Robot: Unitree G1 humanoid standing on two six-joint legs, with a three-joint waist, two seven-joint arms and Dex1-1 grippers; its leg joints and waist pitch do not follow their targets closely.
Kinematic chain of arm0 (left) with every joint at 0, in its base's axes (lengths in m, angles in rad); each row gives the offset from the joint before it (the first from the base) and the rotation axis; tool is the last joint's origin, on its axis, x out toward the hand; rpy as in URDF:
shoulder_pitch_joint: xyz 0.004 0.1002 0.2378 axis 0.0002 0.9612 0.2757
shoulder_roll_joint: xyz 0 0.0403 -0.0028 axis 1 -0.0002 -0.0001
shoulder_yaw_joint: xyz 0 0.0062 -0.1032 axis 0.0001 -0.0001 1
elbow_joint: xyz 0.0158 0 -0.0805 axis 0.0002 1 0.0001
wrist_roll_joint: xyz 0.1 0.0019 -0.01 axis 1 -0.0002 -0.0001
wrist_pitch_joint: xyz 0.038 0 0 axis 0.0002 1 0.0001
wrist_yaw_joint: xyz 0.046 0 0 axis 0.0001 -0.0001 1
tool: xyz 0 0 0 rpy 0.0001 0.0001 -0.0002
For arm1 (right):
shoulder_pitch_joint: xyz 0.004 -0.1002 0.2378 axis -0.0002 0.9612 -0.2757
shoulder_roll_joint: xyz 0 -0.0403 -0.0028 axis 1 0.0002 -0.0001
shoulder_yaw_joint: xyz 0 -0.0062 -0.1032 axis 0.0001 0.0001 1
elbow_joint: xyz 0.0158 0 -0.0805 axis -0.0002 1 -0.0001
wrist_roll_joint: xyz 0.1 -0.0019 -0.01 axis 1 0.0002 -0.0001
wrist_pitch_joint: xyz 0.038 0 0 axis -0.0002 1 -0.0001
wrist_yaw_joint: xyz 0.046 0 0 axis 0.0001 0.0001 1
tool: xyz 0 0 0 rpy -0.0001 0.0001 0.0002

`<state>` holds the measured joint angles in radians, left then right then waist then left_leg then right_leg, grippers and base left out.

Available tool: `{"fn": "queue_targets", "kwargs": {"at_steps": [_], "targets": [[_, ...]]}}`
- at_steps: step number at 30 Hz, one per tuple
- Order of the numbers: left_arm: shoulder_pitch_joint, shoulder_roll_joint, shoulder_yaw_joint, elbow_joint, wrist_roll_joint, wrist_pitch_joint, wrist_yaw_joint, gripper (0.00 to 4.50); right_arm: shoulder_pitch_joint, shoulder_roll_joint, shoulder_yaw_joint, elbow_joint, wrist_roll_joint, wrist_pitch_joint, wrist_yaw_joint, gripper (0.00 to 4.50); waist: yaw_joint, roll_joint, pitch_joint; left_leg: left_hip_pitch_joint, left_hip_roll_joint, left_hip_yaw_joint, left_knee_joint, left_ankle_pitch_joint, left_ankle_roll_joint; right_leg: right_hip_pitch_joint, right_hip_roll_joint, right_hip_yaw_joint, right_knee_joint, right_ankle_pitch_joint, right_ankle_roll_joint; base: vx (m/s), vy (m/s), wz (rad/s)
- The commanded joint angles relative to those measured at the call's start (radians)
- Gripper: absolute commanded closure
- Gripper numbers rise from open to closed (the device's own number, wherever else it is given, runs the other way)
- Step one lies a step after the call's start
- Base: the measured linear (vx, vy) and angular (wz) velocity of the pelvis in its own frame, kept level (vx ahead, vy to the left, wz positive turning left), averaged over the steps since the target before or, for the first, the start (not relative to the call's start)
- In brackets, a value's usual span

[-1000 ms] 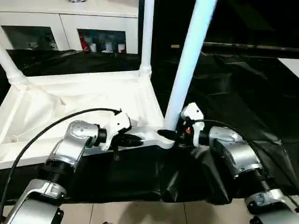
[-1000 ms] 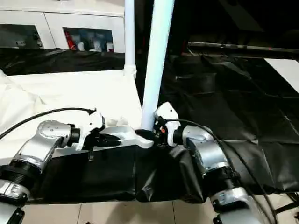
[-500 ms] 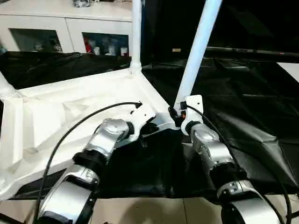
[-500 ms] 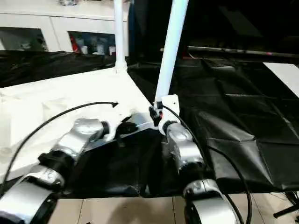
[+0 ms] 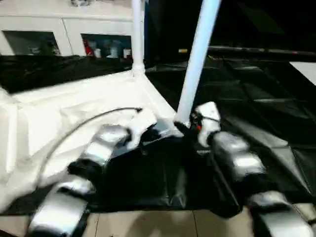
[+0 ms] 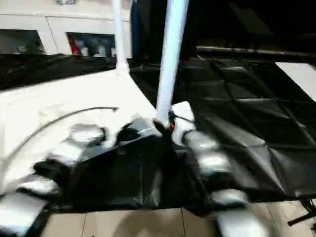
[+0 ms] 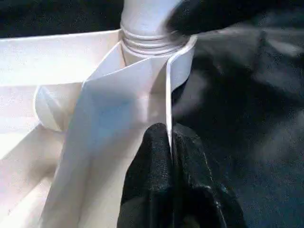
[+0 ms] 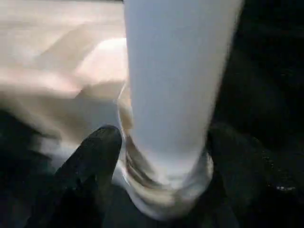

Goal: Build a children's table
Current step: Rotate leg to tighten

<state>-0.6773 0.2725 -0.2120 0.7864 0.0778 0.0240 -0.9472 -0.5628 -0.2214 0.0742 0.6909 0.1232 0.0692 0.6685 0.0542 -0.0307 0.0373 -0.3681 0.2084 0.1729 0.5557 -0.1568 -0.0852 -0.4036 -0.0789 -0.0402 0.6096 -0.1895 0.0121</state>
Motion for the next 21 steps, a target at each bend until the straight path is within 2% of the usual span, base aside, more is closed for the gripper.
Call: {"fn": "queue_targets", "kwargs": {"at_steps": [1,3,5,6,8,10,13,14,16,17,20,21], "targets": [[0.039,0.01,-0.006,-0.013,-0.038,-0.019,-0.085,4.5,0.02,-0.032,0.028,-0.071,0.021,0.027,0.118,1.24,0.008,-0.009,-0.049,-0.003,0.012,0.003,-0.057,-0.271,0.046,0.045,-0.049,0.03,-0.09,-0.288,-0.164,0.0,0.0,0.0],[0.057,0.035,-0.019,-0.047,-0.056,-0.016,-0.154,4.5,0.038,-0.074,0.049,-0.112,0.027,0.037,0.201,1.24,0.01,-0.007,-0.051,0.001,0.016,0.004,-0.055,-0.262,0.044,0.045,-0.048,0.031,-0.084,-0.245,-0.181,0.0,0.0,0.0],[0.066,0.044,-0.023,-0.066,-0.066,-0.006,-0.182,4.5,0.048,-0.092,0.06,-0.131,0.03,0.041,0.239,1.24,0.01,-0.006,-0.054,0.003,0.017,0.006,-0.051,-0.23,0.054,0.046,-0.044,0.031,-0.074,-0.148,-0.216,0.0,0.0,0.0],[0.085,0.062,-0.027,-0.109,-0.088,0.022,-0.244,4.5,0.062,-0.119,0.077,-0.17,0.042,0.065,0.298,1.24,0.01,-0.006,-0.055,0.004,0.017,0.007,-0.05,-0.217,0.061,0.048,-0.043,0.03,-0.07,-0.113,-0.232,0.0,0.0,0.0],[0.104,0.082,-0.036,-0.155,-0.103,0.053,-0.298,4.5,0.07,-0.136,0.09,-0.2,0.046,0.079,0.333,1.24,0.013,-0.005,-0.054,0.004,0.018,0.009,-0.049,-0.199,0.068,0.049,-0.043,0.029,-0.065,-0.08,-0.248,0.0,0.0,0.0],[0.114,0.091,-0.039,-0.174,-0.107,0.059,-0.313,4.5,0.071,-0.142,0.099,-0.207,0.038,0.079,0.344,1.24,0.015,-0.006,-0.053,0.005,0.019,0.011,-0.049,-0.202,0.067,0.048,-0.043,0.029,-0.066,-0.092,-0.249,0.0,0.0,0.0],[0.124,0.098,-0.04,-0.192,-0.111,0.071,-0.324,4.5,0.066,-0.135,0.104,-0.201,0.026,0.072,0.341,1.24,0.016,-0.007,-0.05,0.008,0.019,0.011,-0.051,-0.232,0.051,0.044,-0.047,0.03,-0.072,-0.163,-0.238,0.0,0.0,0.0],[0.128,0.099,-0.039,-0.198,-0.109,0.072,-0.322,4.5,0.063,-0.128,0.106,-0.194,0.023,0.067,0.339,1.24,0.015,-0.01,-0.049,0.008,0.019,0.01,-0.053,-0.244,0.044,0.044,-0.047,0.031,-0.075,-0.191,-0.228,0.0,0.0,0.0],[0.13,0.098,-0.037,-0.201,-0.108,0.074,-0.317,4.5,0.062,-0.124,0.108,-0.192,0.022,0.065,0.341,1.24,0.015,-0.008,-0.05,0.008,0.019,0.008,-0.054,-0.251,0.035,0.044,-0.048,0.032,-0.076,-0.212,-0.216,0.0,0.0,0.0],[0.134,0.099,-0.036,-0.21,-0.109,0.081,-0.317,4.5,0.063,-0.124,0.11,-0.196,0.025,0.068,0.345,1.5,0.014,-0.012,-0.05,0.008,0.019,0.008,-0.053,-0.25,0.034,0.044,-0.048,0.032,-0.076,-0.21,-0.213,0.0,0.0,0.0],[0.144,0.103,-0.038,-0.234,-0.112,0.098,-0.317,4.5,0.07,-0.125,0.118,-0.212,0.028,0.077,0.359,1.61,0.015,-0.01,-0.051,0.007,0.018,0.009,-0.052,-0.224,0.039,0.045,-0.046,0.032,-0.071,-0.167,-0.217,0.0,0.0,0.0],[0.144,0.104,-0.038,-0.235,-0.112,0.099,-0.317,4.5,0.07,-0.124,0.118,-0.212,0.028,0.077,0.36,1.84,0.015,-0.01,-0.052,0.007,0.017,0.009,-0.051,-0.217,0.043,0.046,-0.045,0.032,-0.07,-0.155,-0.219,0.0,0.0,0.0]]}}
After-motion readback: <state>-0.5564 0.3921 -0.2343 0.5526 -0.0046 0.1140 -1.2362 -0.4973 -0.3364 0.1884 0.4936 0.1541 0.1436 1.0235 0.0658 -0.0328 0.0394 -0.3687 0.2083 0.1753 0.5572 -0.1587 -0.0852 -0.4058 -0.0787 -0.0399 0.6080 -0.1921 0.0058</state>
